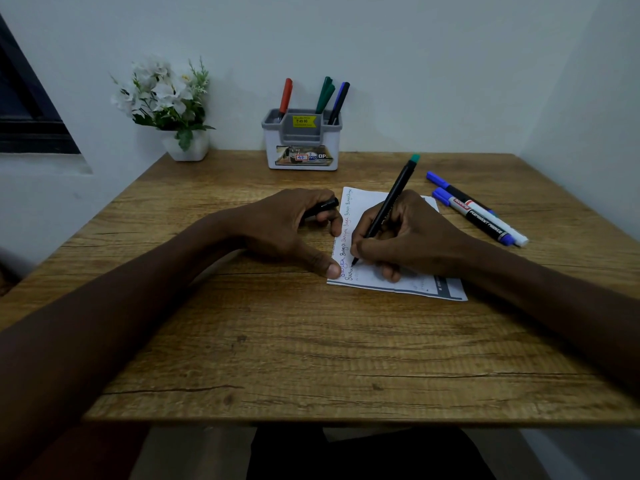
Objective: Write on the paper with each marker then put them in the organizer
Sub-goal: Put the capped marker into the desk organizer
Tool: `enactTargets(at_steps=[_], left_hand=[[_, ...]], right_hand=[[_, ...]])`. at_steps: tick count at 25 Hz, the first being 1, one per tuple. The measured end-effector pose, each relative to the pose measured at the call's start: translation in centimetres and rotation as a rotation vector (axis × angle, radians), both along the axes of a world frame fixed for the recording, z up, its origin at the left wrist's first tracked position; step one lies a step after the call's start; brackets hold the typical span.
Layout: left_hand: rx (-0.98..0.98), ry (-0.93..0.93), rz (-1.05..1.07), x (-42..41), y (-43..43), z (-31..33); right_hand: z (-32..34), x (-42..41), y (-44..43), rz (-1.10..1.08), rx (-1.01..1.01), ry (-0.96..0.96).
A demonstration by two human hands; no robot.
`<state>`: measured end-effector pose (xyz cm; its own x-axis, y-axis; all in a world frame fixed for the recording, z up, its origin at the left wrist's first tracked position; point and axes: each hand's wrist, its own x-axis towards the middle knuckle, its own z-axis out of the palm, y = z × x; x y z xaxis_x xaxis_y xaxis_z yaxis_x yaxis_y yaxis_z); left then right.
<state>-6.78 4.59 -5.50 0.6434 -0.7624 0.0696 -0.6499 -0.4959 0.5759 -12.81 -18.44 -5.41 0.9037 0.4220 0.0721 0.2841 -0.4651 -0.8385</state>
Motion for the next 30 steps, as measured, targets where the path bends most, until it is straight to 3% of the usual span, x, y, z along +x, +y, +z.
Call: enactTargets(at_steps=[17, 23, 27, 30], left_hand=[[0.035, -0.017, 0.005, 0.2, 0.1, 0.0], [-0.049, 0.055, 0.159, 0.0, -0.1, -0.2], [-0.118, -0.113, 0.218, -0.3, -0.1, -0.4], [-0.166, -0.244, 0.219, -0.3, -0.4, -0.6]], right_hand=[[-0.3, 0.3, -0.1, -0.016, 0.023, 0.010], [0.3, 1.6, -0.2, -0.081, 0.393, 0.057], [-0.2, 2.2, -0.5, -0.188, 0.357, -0.093], [-0.1, 2.7, -0.6, -0.250, 0.544, -0.010]])
